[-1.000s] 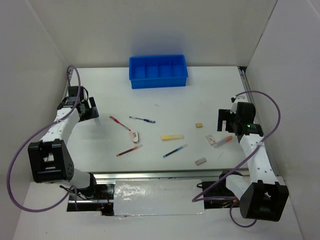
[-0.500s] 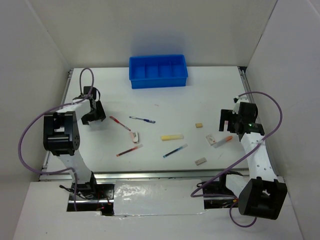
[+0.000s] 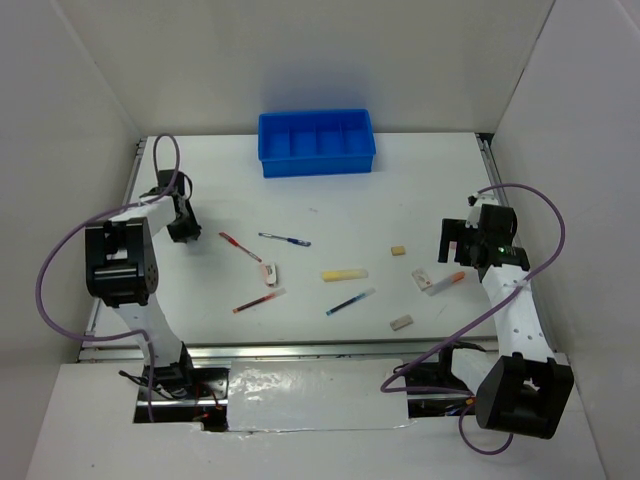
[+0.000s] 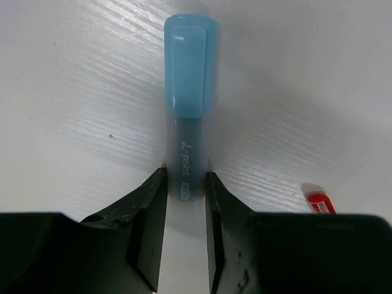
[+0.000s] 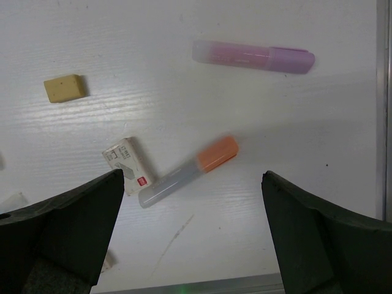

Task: Sort the stationery into containers
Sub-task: Pick up the pen from the center of the board, then place the pen in the storage box, then pick up the pen from the corner of the board.

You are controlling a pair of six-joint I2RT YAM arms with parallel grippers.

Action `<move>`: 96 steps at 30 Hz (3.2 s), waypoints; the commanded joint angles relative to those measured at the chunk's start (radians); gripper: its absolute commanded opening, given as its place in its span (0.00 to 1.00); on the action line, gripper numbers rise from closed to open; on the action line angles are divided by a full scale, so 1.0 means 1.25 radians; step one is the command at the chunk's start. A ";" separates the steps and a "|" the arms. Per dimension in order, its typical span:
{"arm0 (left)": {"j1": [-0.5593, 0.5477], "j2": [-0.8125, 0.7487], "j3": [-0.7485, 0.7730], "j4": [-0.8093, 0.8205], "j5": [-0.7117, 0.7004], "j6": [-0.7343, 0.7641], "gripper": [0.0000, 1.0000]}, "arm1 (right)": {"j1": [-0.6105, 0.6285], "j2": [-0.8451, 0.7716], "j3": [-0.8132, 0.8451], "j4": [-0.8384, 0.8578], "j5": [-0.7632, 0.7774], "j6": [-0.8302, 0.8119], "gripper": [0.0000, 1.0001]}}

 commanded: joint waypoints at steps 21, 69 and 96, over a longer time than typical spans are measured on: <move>-0.313 0.273 0.790 0.083 0.026 0.165 0.00 | -0.021 0.020 0.003 0.013 0.003 -0.005 0.99; -0.318 0.195 0.774 0.211 0.302 0.346 0.84 | -0.040 -0.004 0.154 -0.229 -0.086 -0.436 0.91; -0.318 -0.159 0.134 0.107 0.791 0.372 0.79 | -0.079 0.474 0.310 -0.078 -0.066 -0.662 0.65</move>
